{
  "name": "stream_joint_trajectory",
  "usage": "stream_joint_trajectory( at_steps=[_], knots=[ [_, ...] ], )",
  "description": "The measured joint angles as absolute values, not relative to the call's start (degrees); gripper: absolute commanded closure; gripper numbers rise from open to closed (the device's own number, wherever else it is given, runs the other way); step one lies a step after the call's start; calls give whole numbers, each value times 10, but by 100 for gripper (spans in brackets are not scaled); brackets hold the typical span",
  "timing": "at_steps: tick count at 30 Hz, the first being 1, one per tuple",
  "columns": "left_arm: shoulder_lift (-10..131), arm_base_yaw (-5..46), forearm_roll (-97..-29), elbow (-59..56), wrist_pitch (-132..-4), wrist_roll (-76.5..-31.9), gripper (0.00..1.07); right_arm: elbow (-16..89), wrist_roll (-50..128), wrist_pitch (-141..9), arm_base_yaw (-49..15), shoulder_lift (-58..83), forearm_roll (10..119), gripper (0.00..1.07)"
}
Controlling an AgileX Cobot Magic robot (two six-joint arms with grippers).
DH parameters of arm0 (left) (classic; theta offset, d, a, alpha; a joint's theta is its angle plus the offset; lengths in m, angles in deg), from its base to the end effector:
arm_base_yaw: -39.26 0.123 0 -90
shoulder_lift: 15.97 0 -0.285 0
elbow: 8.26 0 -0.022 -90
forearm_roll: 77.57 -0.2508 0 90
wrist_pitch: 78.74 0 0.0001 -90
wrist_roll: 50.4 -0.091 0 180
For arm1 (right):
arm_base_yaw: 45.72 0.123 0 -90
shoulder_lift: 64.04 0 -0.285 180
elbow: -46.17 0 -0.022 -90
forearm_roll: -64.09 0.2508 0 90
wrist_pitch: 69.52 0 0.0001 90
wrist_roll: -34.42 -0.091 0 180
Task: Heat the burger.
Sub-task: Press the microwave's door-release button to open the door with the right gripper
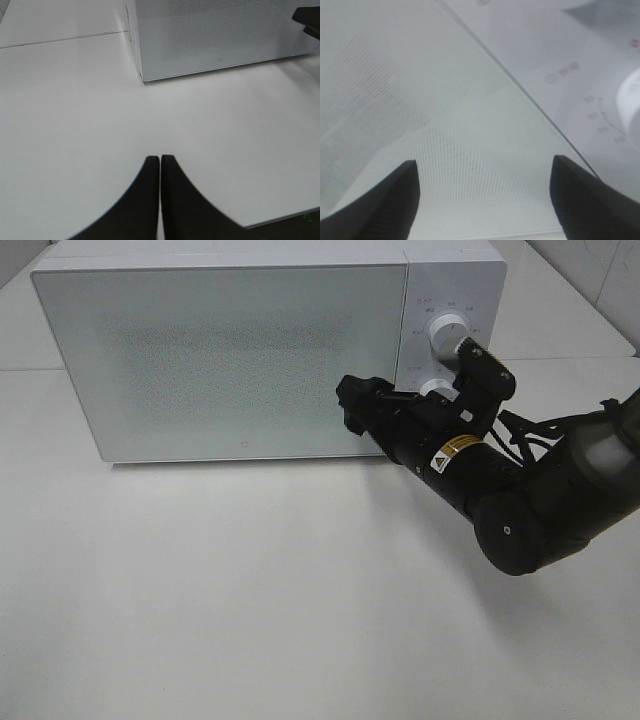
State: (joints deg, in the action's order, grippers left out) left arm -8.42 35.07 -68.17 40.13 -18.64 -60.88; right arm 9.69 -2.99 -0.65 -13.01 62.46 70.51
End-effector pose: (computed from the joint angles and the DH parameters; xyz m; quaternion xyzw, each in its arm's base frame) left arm -0.0069 -0.0124 0.2800 0.1109 0.8381 -0.0528 0.5315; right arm 0.3032 0.1834 0.1119 0.0803 0.7282 0.3707 0.5709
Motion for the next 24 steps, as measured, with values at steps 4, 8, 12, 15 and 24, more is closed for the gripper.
stream_joint_trajectory(
  at_steps=[4, 8, 12, 15, 24],
  knots=[
    [-84, 351, -682, 401, -186, -609, 106, 97, 66, -7, -130, 625, 694, 41],
    [-84, 351, -682, 401, -186, -609, 106, 97, 202, -7, -130, 625, 693, 41],
    [-84, 351, -682, 401, -186, -609, 106, 97, 281, -35, -130, 615, 692, 41],
    [-84, 351, -682, 401, -186, -609, 106, 98, 361, -109, -130, 586, 692, 41],
    [-84, 351, -682, 401, -186, -609, 106, 99, 442, -419, -130, 461, 705, 41]
  ],
)
